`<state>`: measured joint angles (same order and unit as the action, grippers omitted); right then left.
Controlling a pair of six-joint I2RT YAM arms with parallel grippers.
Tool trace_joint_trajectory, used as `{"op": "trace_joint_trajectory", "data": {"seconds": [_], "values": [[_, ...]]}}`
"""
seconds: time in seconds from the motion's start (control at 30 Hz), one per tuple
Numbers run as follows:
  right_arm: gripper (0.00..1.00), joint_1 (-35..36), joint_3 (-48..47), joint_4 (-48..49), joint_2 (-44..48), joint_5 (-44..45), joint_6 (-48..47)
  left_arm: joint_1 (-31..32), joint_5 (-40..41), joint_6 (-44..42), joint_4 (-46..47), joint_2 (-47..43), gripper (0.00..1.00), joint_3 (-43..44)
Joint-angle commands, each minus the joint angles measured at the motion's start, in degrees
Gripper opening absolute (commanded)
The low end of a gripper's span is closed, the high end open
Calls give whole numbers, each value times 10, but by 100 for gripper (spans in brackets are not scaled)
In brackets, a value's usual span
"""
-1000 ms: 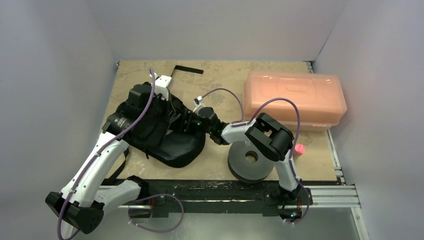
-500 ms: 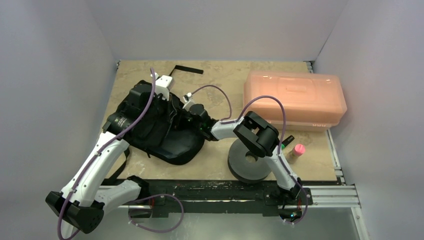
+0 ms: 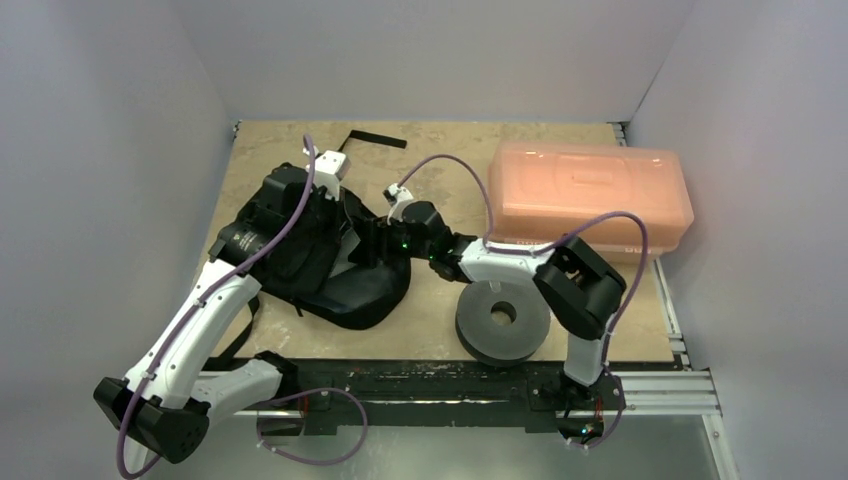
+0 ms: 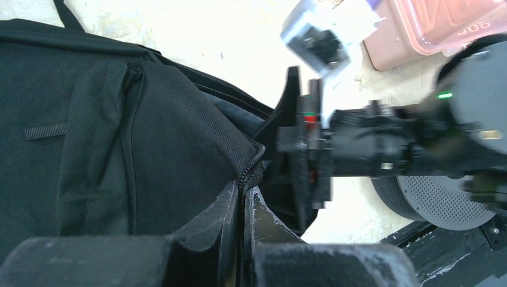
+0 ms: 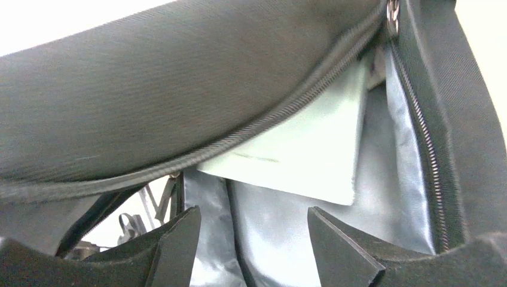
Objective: Pack the student bag
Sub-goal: Place the book in the student bag, then zip the student bag at the center of the board.
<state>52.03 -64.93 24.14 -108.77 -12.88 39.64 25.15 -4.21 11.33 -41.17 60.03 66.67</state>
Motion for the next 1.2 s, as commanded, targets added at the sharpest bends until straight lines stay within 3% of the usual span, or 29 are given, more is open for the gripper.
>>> {"op": "trace_joint_trajectory", "data": {"seconds": [0.0, 0.23, 0.33, 0.47, 0.6, 0.8, 1.03, 1.1, 1.17], "values": [[72, -3, -3, -137, 85, 38, -155, 1, -1, -5, 15, -3, 0, 12], [84, -9, -28, -280, 143, 145, -277, 1, -6, 17, -6, 4, 0, 5], [79, -31, -79, -316, 107, 131, -286, 1, -18, 48, -17, 4, 0, -12], [68, -59, -110, -275, 67, 101, -277, 1, -22, 98, 5, -11, 0, -68], [68, -63, -125, -218, 25, 59, -269, 1, -22, 133, 11, -19, 0, -109], [71, -68, -129, -156, -24, 71, -251, 1, -35, 191, 43, -21, 0, -181], [72, -78, -128, -136, -75, 33, -233, 1, -86, 283, 127, 6, 0, -269], [69, -79, -128, -129, -87, 24, -232, 1, -90, 316, 159, 19, 0, -295], [60, -80, -128, -125, -94, 22, -234, 1, -84, 351, 174, 38, 0, -308]]}}
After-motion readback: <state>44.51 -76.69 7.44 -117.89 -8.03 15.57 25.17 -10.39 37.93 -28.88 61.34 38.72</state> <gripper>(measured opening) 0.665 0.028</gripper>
